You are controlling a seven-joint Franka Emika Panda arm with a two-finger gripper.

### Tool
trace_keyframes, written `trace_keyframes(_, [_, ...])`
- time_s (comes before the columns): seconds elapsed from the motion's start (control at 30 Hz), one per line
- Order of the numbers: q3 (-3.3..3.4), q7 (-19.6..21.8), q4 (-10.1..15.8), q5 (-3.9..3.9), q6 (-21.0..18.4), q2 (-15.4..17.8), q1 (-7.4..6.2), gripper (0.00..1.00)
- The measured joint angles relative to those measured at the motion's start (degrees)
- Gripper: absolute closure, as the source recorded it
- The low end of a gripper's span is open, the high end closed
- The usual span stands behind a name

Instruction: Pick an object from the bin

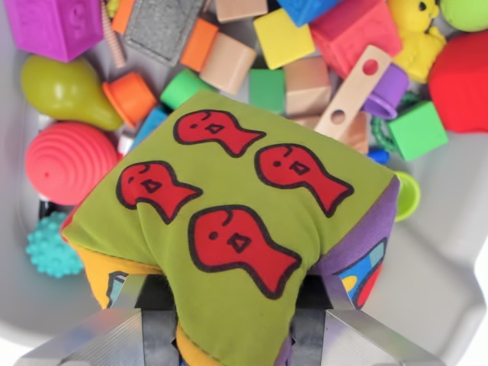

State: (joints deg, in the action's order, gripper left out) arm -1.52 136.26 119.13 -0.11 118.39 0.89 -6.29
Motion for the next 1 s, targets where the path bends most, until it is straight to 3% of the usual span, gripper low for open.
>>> trace_keyframes(0.4, [0.00,-0.01,-4.37,0.03,-6.03,1.60,0.00,1.00])
trace_keyframes(1.0, [0.00,-0.01,-8.15,0.04,-10.55,2.33,0.00,1.00])
